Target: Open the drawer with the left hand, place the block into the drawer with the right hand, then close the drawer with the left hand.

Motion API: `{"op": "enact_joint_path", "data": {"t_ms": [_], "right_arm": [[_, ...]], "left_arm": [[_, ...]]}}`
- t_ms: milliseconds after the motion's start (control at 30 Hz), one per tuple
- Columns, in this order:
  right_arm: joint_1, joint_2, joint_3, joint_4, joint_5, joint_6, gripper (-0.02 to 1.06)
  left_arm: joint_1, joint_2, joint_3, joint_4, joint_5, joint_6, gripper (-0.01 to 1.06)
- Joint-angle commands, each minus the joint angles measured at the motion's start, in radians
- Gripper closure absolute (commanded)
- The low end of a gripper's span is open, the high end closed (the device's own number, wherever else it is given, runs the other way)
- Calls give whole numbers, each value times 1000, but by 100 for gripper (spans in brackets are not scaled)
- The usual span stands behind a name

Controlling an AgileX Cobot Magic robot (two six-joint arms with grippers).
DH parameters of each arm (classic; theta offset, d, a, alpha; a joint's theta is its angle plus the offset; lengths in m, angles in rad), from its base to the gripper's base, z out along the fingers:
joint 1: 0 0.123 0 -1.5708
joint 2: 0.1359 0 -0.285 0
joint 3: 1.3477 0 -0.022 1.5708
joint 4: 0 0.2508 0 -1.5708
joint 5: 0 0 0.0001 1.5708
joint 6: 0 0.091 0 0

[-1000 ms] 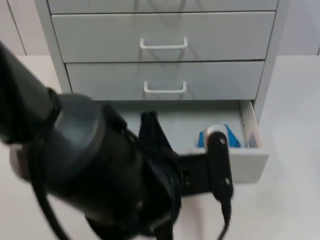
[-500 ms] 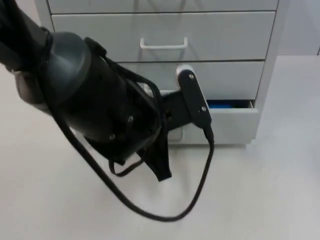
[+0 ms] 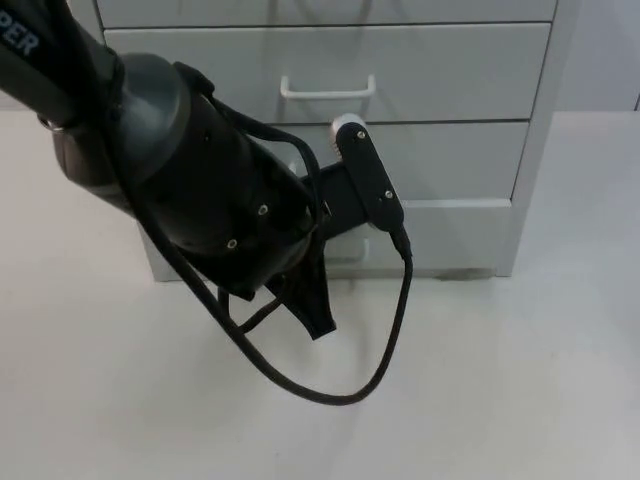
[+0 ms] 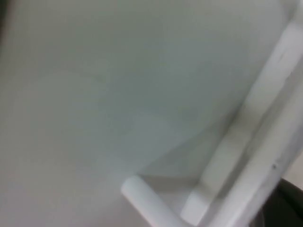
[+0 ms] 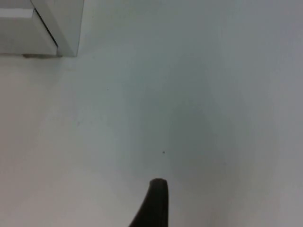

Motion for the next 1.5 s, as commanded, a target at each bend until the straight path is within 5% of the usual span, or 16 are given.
{"op": "enact_joint_path", "data": {"t_ms": [0, 500, 600, 733, 933, 1200, 1467], "right_arm": [[-6, -1, 2, -8, -10, -1, 29], [-6, -1, 2, -8, -28, -1, 29], [-6, -1, 2, -8, -28, -1, 29], [-6, -1, 2, -8, -28, -1, 29], [-6, -1, 2, -8, -25, -1, 29], [-6, -1, 2, -4, -17, -1, 29], [-6, -1, 2, -4, -17, -1, 29]], "left_arm": [[19, 12, -23, 26, 35, -14, 105], [14, 18, -40, 9, 74, -84, 105], [0, 11, -38, -108, 72, 6, 105], [-55, -38, -33, -422, 72, 323, 105], [-115, -129, -31, -742, 73, 517, 105], [-154, -286, -31, -1356, 88, 984, 105], [-154, -331, -31, -1398, 125, 1012, 105]]}}
